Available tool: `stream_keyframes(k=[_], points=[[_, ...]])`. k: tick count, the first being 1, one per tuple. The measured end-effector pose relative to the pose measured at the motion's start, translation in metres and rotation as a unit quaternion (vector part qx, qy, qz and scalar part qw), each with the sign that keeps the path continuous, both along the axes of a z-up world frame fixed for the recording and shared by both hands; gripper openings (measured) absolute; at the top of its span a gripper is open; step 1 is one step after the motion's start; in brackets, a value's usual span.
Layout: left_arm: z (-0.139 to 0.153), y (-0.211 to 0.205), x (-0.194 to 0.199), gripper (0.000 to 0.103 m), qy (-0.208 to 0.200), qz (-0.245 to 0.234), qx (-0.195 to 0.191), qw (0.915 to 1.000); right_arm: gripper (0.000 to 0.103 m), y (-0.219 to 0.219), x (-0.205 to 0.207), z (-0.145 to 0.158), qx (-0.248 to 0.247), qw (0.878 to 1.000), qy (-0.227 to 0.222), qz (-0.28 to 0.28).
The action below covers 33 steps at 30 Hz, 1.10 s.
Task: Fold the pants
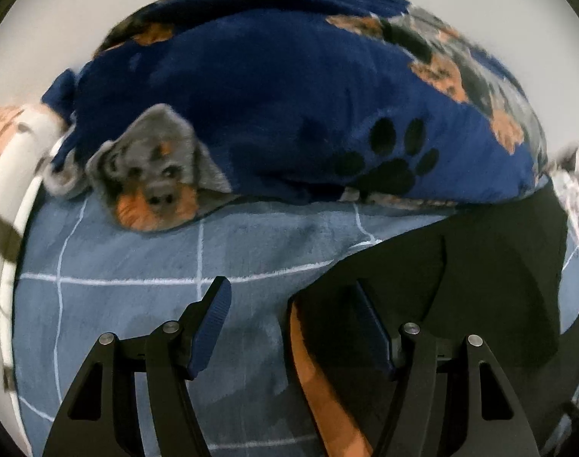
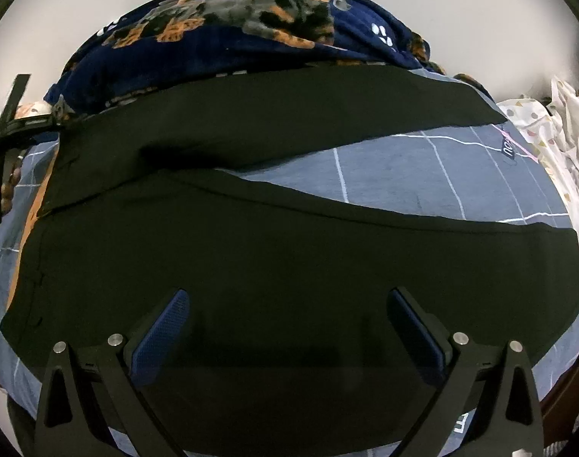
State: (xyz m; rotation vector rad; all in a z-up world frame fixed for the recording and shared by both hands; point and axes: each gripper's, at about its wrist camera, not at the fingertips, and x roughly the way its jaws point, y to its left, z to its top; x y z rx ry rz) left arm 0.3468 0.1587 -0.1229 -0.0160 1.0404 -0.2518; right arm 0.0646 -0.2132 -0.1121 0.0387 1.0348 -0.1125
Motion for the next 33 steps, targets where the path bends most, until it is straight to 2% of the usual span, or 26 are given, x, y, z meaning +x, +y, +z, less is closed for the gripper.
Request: stream_keyframes(k=[1,2,3,5,8,9,11,14,17,19,22,25,27,29,31,32,33], points=[[-0.002,-0.003,0.002,0.059,0.005,-0.008,0.001,1.0000,0.103,0.001,0.000,0.000,-0.001,1.000,0.000,0.002],[-0.005,-0.007,0.005,0.044,0.014,-0.014,-0.001,0.9998,0.103,0.003,0.000,0.001,-0.002,1.000,-0.001,0.004],[-0.007,-0.010,0.006,0.011,0.025,-0.021,-0.013,0.9994,0.103,0.004,0.000,0.001,-0.002,1.000,-0.001,0.005],[-0.002,-0.010,0.001,0.010,0.015,-0.007,-0.027,0.9995,0.103,0.005,0.001,0.002,-0.001,1.000,-0.001,0.007],[0.023,-0.008,-0.020,0.009,-0.024,0.011,-0.069,0.9973,0.103,0.003,0.002,0.004,0.009,1.000,-0.001,0.006],[0.033,-0.009,-0.031,0.009,-0.039,0.013,-0.087,0.9953,0.103,0.000,0.003,0.005,0.024,1.000,-0.002,0.007],[0.055,-0.017,-0.056,0.009,-0.069,0.007,-0.098,0.9928,0.103,-0.009,0.006,0.010,0.059,0.998,-0.007,0.005],[0.089,-0.038,-0.105,0.009,-0.113,-0.025,-0.116,0.9865,0.103,-0.029,0.015,0.024,0.139,0.990,-0.026,0.006],[0.112,-0.055,-0.159,0.009,-0.140,-0.056,-0.128,0.9803,0.103,-0.055,0.032,0.038,0.244,0.969,-0.039,-0.006],[0.118,-0.059,-0.192,0.009,-0.140,-0.065,-0.138,0.9784,0.103,-0.072,0.047,0.045,0.314,0.948,-0.052,-0.020],[0.112,-0.069,-0.232,0.010,-0.127,-0.071,-0.149,0.9781,0.103,-0.090,0.072,0.052,0.381,0.922,-0.065,-0.030],[0.100,-0.077,-0.267,0.010,-0.115,-0.069,-0.150,0.9795,0.103,-0.101,0.104,0.052,0.427,0.901,-0.062,-0.038],[0.093,-0.079,-0.281,0.010,-0.105,-0.064,-0.160,0.9794,0.101,-0.105,0.127,0.049,0.427,0.902,-0.044,-0.042],[0.087,-0.082,-0.289,0.010,-0.094,-0.060,-0.167,0.9796,0.100,-0.112,0.142,0.041,0.436,0.898,-0.030,-0.053],[0.085,-0.083,-0.296,0.010,-0.089,-0.056,-0.169,0.9800,0.096,-0.115,0.163,0.024,0.441,0.895,-0.003,-0.070],[0.084,-0.082,-0.297,0.010,-0.088,-0.052,-0.172,0.9798,0.088,-0.117,0.168,0.017,0.444,0.892,0.005,-0.078],[0.082,-0.082,-0.297,0.010,-0.083,-0.050,-0.174,0.9799,0.064,-0.117,0.173,0.011,0.447,0.891,0.012,-0.076]])
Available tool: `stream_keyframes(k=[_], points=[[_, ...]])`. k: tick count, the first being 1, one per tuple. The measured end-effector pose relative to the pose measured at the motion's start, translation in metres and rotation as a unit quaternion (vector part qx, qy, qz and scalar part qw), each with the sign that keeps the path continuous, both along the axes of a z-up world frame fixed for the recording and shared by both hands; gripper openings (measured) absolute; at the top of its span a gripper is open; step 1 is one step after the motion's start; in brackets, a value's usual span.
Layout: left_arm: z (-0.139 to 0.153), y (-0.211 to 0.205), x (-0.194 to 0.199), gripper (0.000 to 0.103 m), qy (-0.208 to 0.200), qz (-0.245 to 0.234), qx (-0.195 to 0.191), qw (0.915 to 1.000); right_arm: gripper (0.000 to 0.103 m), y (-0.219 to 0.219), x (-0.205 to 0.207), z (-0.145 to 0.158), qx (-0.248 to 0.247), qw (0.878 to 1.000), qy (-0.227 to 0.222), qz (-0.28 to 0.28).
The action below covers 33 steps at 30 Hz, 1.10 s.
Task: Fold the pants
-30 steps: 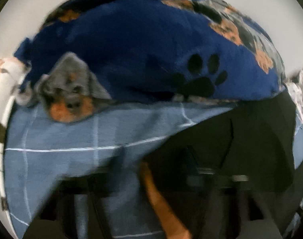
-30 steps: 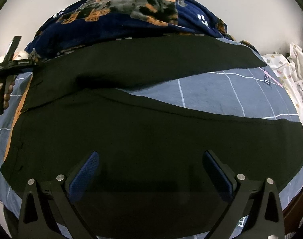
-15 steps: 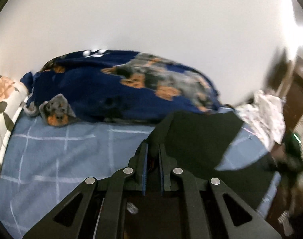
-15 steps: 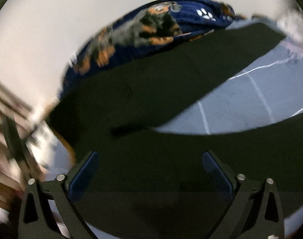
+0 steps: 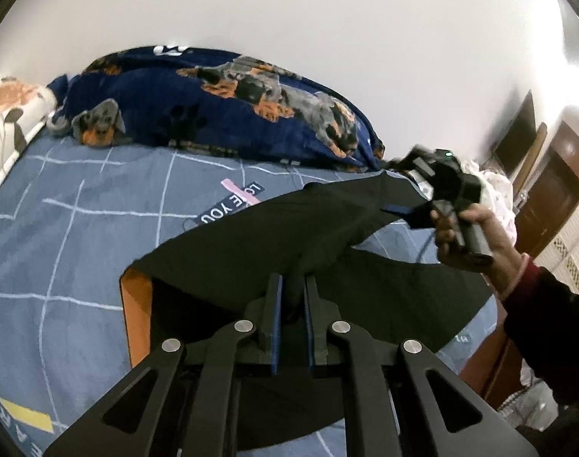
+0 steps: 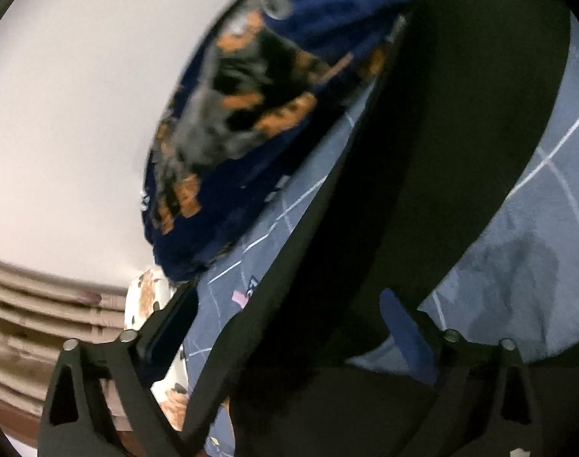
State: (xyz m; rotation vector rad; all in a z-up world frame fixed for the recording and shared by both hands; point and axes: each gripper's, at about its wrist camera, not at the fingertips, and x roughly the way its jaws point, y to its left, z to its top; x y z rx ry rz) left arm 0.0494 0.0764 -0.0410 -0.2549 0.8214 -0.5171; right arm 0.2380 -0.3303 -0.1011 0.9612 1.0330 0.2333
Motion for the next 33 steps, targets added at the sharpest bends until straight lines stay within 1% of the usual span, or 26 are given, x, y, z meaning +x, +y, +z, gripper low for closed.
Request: stream_keyframes(k=[1,2,3,4,6,8,10,12,14,17,20,23,25,27,30,33], points=[[-0.001,0.000,0.001,0.011,0.003,0.002,0.003,1.0000,0.046,0.002,0.007,-0.006,-0.003,1.000,0.008,0.008],[-0.003,0.000,0.001,0.011,0.006,0.005,0.007,0.9999,0.015,0.004,0.010,-0.012,-0.007,1.000,0.019,0.014],[-0.004,0.001,0.003,0.011,0.009,0.005,0.011,0.9999,0.010,0.006,0.013,-0.017,-0.004,0.999,0.029,0.018],[-0.004,0.001,0.003,0.011,0.010,0.004,0.014,0.9998,0.009,0.007,0.011,-0.020,0.003,0.999,0.031,0.018],[-0.004,0.003,0.001,0.011,0.009,0.005,0.027,0.9996,0.008,0.010,0.000,-0.012,-0.009,1.000,0.002,0.019],[-0.006,0.008,0.000,0.011,0.016,0.005,0.030,0.9994,0.007,0.010,-0.019,-0.004,-0.008,1.000,-0.019,0.019],[-0.009,0.014,-0.006,0.011,0.027,0.006,0.034,0.9990,0.007,0.009,-0.045,0.007,-0.015,0.999,-0.042,0.017],[-0.013,0.019,-0.013,0.011,0.035,0.006,0.047,0.9983,0.007,0.012,-0.077,0.016,-0.033,0.997,-0.058,0.024],[-0.017,0.023,-0.020,0.011,0.048,0.003,0.054,0.9974,0.007,0.015,-0.114,0.019,-0.040,0.997,-0.065,0.026],[-0.028,0.028,-0.031,0.012,0.069,0.001,0.073,0.9950,0.007,0.021,-0.165,0.012,-0.034,0.998,-0.053,0.021],[-0.043,0.032,-0.043,0.012,0.090,0.001,0.091,0.9918,0.006,0.026,-0.212,-0.010,-0.023,0.999,-0.020,0.014],[-0.055,0.036,-0.050,0.013,0.103,0.005,0.100,0.9896,0.007,0.029,-0.243,-0.035,-0.016,1.000,0.012,0.012],[-0.059,0.037,-0.053,0.014,0.107,0.006,0.106,0.9886,0.006,0.027,-0.251,-0.056,0.000,0.999,0.033,0.005],[-0.060,0.036,-0.056,0.014,0.105,0.006,0.116,0.9877,0.006,0.024,-0.255,-0.068,0.015,0.999,0.046,-0.003],[-0.058,0.036,-0.061,0.014,0.095,0.006,0.126,0.9875,0.006,0.027,-0.256,-0.065,0.000,0.999,0.040,0.002],[-0.062,0.038,-0.061,0.015,0.103,0.011,0.128,0.9864,0.006,0.028,-0.258,-0.059,-0.002,0.999,0.035,0.003]])
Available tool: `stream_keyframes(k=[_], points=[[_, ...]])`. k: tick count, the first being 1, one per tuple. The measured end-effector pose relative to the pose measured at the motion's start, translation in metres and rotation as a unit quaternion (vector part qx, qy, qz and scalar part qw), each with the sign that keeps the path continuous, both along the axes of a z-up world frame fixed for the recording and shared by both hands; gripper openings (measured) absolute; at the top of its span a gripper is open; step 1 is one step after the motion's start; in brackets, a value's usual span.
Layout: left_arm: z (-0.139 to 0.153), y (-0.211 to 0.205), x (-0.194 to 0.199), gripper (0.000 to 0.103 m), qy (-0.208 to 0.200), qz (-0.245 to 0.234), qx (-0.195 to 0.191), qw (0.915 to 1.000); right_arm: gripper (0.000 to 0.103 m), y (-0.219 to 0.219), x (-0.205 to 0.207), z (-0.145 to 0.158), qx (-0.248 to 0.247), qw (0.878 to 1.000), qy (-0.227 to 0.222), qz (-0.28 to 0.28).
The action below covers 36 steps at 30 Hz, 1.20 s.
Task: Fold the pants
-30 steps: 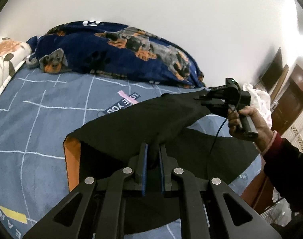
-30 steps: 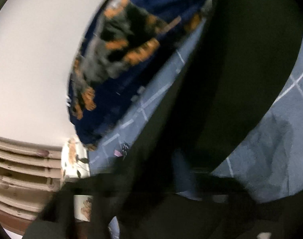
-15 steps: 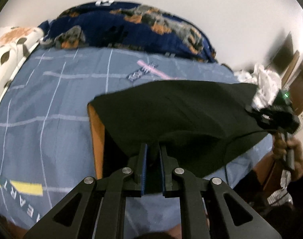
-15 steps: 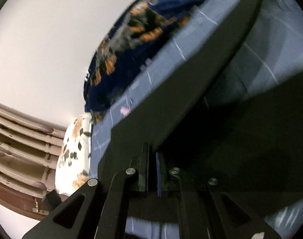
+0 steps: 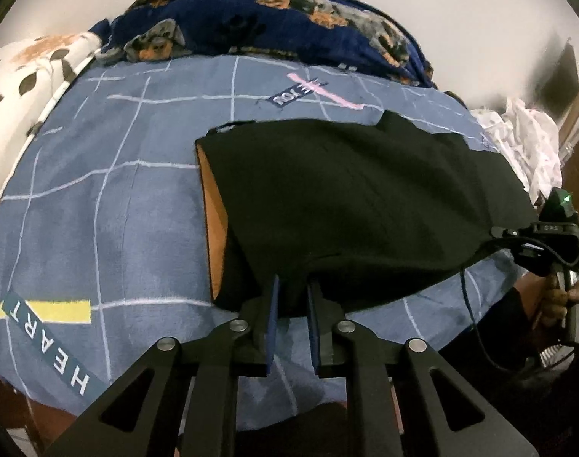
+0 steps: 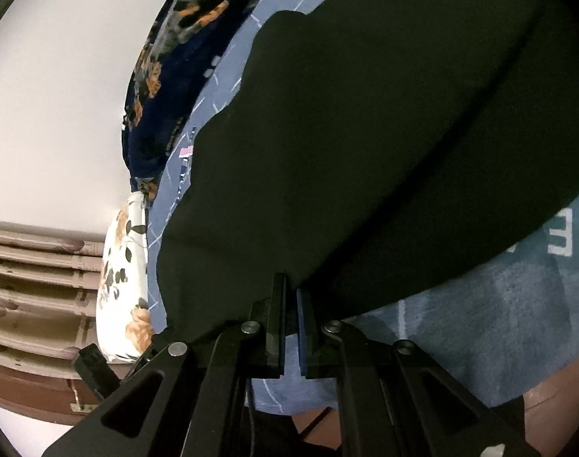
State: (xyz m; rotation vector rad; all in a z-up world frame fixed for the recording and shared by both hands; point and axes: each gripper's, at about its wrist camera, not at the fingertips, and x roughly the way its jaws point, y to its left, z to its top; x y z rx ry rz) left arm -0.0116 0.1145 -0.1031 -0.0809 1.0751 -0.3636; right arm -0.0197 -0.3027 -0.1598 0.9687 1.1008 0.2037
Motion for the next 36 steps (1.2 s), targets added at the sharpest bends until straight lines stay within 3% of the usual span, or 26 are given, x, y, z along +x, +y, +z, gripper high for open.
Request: stream_keyframes(k=[6,7,8,11,15,17,20,22,26,32,36], points=[[0.002,0.006,-0.006,0.027,0.015,0.013,0.026,0.9995,0.004,0.001,-0.010,-0.018,0.031,0.999,0.022,-0.009],[0.006,0.009,-0.008,0.033,0.012,0.022,0.032,0.9992,0.003,0.001,-0.010,-0.021,0.039,0.999,0.023,-0.013],[0.012,0.011,-0.010,0.038,0.004,0.032,0.039,0.9987,0.004,0.001,-0.010,-0.021,0.041,0.999,0.022,-0.013],[0.041,0.015,-0.018,0.038,-0.053,0.066,0.070,0.9940,0.004,0.002,-0.010,-0.019,0.040,0.999,0.019,-0.010],[0.058,-0.010,-0.011,0.044,-0.082,0.037,0.035,0.9953,0.004,0.001,-0.013,-0.022,0.048,0.999,0.015,-0.012],[0.046,-0.035,-0.002,0.044,-0.067,0.007,0.035,0.9971,0.004,0.002,-0.013,-0.023,0.052,0.998,0.013,-0.013],[0.003,-0.073,0.013,0.044,-0.013,-0.036,0.067,0.9970,0.007,0.000,-0.013,-0.022,0.057,0.998,0.007,-0.011],[-0.017,-0.080,0.017,0.044,0.018,-0.041,0.063,0.9970,0.009,-0.009,-0.013,-0.018,0.055,0.998,-0.002,-0.015],[-0.022,-0.080,0.015,0.044,0.010,-0.037,0.060,0.9975,0.016,-0.047,-0.008,-0.005,0.027,0.999,-0.022,-0.034],[-0.023,-0.079,0.018,0.044,0.021,-0.026,0.052,0.9981,0.024,-0.165,0.004,0.004,0.008,0.990,-0.065,-0.129],[-0.024,-0.081,0.018,0.044,0.021,-0.028,0.060,0.9976,0.024,-0.247,0.006,-0.005,0.055,0.973,-0.075,-0.212]])
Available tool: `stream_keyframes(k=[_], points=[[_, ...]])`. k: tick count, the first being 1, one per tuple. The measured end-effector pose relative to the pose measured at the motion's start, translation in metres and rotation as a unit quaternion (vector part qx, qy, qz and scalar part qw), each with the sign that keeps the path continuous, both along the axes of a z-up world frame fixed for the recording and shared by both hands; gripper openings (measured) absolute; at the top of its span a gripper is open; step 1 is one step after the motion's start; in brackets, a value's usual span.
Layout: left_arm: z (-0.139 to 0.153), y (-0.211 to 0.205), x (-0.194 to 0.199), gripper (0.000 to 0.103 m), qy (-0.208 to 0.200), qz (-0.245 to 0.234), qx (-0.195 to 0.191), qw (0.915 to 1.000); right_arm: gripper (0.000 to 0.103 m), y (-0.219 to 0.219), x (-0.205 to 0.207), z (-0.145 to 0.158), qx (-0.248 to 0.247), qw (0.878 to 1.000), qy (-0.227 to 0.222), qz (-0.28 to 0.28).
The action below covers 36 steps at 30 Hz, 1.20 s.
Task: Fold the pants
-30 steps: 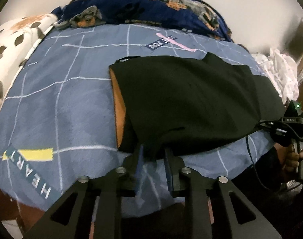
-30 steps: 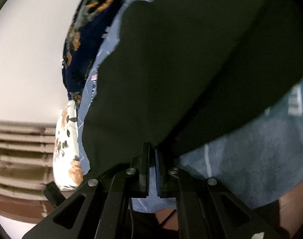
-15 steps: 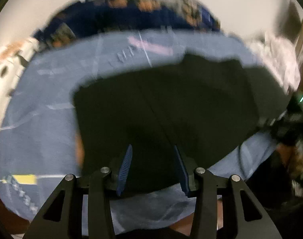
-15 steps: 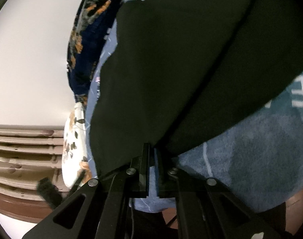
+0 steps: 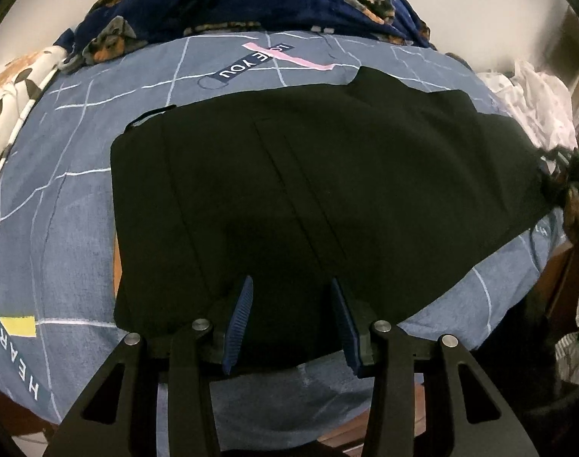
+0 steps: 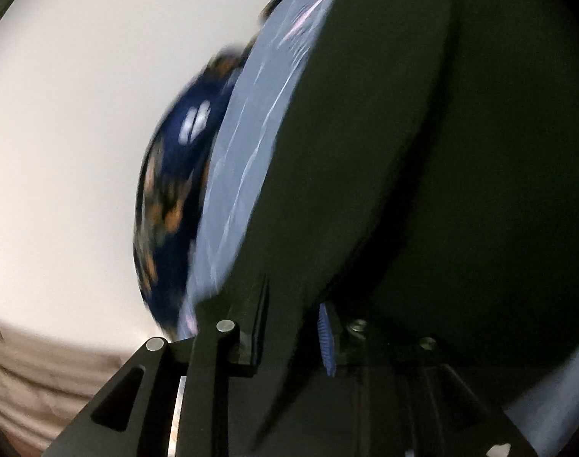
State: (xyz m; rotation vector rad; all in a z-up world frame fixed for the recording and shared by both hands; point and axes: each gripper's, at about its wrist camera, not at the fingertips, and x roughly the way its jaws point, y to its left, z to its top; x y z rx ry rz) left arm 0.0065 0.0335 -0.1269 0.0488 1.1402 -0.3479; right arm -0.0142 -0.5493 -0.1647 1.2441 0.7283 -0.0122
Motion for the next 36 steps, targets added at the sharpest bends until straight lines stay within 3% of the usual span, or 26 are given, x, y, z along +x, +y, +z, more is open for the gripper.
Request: stream_keyframes(k=[4,7,8,10,15,20,25,29,36], points=[[0.000,0.000,0.001,0.044,0.004,0.004,-0.001,1.0000,0.025,-0.061,0.003,0.001,-0.006,0.998,-0.005,-0.057],[0.001,0.000,0.001,0.044,0.005,0.004,0.000,1.0000,0.017,-0.085,0.008,-0.007,0.011,0.998,0.004,-0.069],[0.001,0.000,0.001,0.044,0.004,0.003,0.000,1.0000,0.010,-0.089,0.010,-0.006,0.006,0.998,0.007,-0.066],[0.001,0.001,0.002,0.044,0.001,-0.001,0.002,1.0000,0.006,-0.090,0.012,-0.002,-0.017,0.998,0.021,-0.062],[0.001,0.006,0.002,0.044,0.001,-0.004,-0.019,0.9998,0.004,-0.090,-0.009,0.019,-0.054,0.996,-0.005,-0.064],[0.003,0.015,0.005,0.044,0.011,-0.005,-0.046,0.9989,0.004,-0.085,-0.059,0.024,-0.048,0.995,-0.009,-0.085],[0.003,0.017,0.004,0.044,0.011,-0.014,-0.056,0.9983,0.004,-0.084,-0.100,0.000,-0.024,0.994,0.007,-0.110],[0.004,0.017,0.005,0.044,0.012,-0.033,-0.050,0.9981,0.004,-0.089,-0.112,-0.013,0.001,0.992,0.006,-0.129],[0.004,0.018,0.005,0.044,0.013,-0.037,-0.055,0.9977,0.009,-0.095,-0.105,-0.010,-0.011,0.994,0.010,-0.110]])
